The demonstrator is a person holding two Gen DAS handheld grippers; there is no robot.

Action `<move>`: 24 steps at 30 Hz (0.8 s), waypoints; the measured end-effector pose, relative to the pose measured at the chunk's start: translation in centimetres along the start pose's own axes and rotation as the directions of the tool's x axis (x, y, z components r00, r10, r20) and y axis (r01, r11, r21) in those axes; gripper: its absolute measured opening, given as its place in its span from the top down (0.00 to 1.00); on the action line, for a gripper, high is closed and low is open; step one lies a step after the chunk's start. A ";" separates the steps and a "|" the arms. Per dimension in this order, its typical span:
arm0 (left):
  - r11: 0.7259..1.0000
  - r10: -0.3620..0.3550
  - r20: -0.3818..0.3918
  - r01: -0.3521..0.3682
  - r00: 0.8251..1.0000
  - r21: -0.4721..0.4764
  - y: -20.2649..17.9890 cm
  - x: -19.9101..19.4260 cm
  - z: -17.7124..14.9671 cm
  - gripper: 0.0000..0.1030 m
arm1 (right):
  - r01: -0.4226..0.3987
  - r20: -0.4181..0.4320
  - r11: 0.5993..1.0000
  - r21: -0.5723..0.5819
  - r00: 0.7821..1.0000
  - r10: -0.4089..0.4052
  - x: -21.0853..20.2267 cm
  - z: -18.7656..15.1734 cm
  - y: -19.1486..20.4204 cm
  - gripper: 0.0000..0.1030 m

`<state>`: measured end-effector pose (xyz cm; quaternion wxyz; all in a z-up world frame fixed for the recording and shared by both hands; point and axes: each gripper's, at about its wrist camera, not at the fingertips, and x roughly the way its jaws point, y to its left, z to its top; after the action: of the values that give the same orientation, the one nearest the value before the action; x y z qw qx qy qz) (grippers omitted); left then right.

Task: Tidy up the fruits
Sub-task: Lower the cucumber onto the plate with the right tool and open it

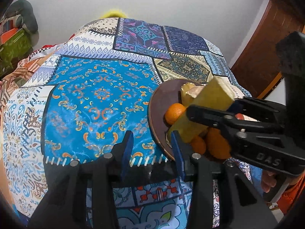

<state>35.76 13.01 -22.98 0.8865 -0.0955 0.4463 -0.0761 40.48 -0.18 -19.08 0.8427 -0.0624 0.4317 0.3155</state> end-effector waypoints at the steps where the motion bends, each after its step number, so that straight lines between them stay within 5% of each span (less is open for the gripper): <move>1: 1.000 0.005 -0.001 -0.005 1.000 -0.002 0.1 0.1 0.0 0.61 | -0.001 0.001 1.000 -0.002 1.000 0.001 -0.1 0.0 -0.1 0.66; 24: 1.000 0.014 -0.011 -0.014 1.000 0.000 -0.9 0.0 -0.3 0.61 | 0.005 0.091 0.999 0.034 0.996 -0.008 -4.6 -0.3 -2.8 0.65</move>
<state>35.42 12.13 -22.93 0.8845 -0.0923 0.4518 -0.0705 39.94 -4.70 -16.19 0.8635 -0.0353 0.3978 0.3080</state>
